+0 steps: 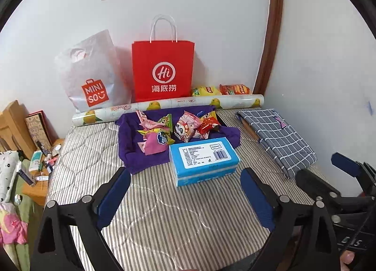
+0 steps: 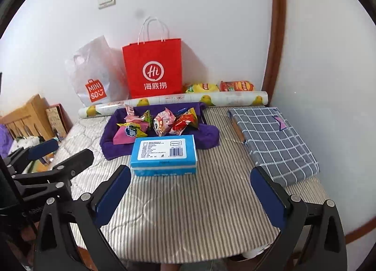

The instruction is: Organize snacks

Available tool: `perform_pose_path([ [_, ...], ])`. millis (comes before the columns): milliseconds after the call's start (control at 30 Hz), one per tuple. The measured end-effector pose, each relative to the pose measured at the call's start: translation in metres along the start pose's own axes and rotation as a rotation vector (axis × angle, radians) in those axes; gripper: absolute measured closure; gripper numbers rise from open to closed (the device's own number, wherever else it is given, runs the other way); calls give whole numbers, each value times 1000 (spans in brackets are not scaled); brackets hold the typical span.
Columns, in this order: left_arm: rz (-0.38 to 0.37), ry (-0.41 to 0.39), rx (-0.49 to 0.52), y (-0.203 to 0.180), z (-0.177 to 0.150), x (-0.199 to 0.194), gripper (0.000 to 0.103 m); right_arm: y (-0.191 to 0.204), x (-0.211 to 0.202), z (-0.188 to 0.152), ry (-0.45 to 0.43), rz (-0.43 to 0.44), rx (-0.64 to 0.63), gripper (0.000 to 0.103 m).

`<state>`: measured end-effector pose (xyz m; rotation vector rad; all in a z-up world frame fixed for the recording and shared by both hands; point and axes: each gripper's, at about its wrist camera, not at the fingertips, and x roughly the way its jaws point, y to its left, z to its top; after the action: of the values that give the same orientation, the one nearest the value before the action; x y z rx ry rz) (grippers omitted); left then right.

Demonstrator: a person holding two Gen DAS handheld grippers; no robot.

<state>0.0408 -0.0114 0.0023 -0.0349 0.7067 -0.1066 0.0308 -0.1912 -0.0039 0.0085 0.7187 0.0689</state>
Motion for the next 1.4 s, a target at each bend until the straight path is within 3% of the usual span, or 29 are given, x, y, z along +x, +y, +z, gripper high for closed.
perform_pose_path([
  [200, 46, -2, 14, -21, -12, -16, 8, -17, -33, -13, -40, -16, 32, 2],
  [433, 37, 4, 18, -35, -21, -22, 8, -28, -53, -19, -62, -41, 30, 2],
  [1400, 34, -2, 5, -38, -27, -42, 8, -30, -63, -34, -63, -21, 55, 2],
])
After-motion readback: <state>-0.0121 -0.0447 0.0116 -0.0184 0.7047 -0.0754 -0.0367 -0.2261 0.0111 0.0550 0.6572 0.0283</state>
